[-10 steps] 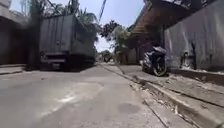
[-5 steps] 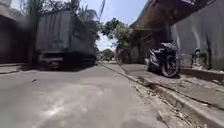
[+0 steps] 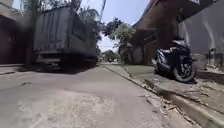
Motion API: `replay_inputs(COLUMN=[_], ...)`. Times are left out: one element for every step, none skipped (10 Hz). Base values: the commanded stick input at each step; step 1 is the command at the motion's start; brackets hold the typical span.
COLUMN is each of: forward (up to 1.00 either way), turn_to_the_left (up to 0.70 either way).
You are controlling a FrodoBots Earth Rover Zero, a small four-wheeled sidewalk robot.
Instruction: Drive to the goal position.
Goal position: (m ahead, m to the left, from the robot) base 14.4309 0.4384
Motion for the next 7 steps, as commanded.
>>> replay_inputs(forward=[1.00,1.00,1.00,1.00,1.00,1.00,1.00], turn_to_the_left=[0.00,0.00,0.00,0.00,0.00,0.00,0.00])
